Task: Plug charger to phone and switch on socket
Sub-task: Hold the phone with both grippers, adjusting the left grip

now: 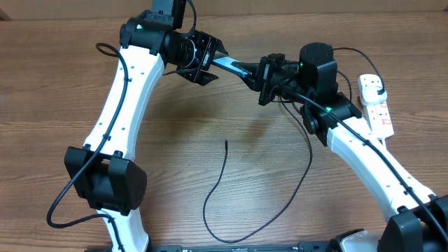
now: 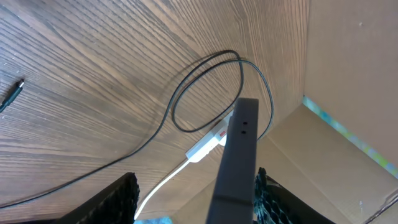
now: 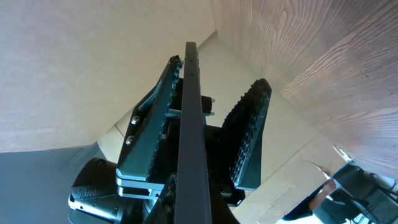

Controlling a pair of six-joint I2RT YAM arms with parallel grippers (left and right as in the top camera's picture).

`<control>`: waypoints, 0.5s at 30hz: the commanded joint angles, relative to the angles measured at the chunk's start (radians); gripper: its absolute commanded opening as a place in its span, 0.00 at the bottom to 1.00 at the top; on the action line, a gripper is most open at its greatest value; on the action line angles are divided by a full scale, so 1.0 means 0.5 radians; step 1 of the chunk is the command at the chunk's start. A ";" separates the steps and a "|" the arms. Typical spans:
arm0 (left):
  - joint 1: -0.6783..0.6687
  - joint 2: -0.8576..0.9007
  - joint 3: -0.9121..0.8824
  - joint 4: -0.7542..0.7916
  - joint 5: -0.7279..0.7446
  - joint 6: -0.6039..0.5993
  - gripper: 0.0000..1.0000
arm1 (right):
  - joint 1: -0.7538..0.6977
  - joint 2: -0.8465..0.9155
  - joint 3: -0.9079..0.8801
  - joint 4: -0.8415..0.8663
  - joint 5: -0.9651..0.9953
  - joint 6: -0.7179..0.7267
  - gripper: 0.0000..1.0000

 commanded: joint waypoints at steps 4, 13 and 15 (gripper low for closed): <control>-0.016 -0.048 0.033 -0.001 -0.043 -0.011 0.48 | 0.011 -0.020 0.043 0.066 -0.070 0.047 0.04; -0.017 -0.048 0.033 0.101 -0.046 -0.012 0.50 | 0.011 -0.020 0.043 0.085 -0.069 0.101 0.04; -0.017 -0.048 0.033 0.136 -0.046 -0.012 0.50 | 0.011 -0.020 0.043 0.108 -0.069 0.127 0.04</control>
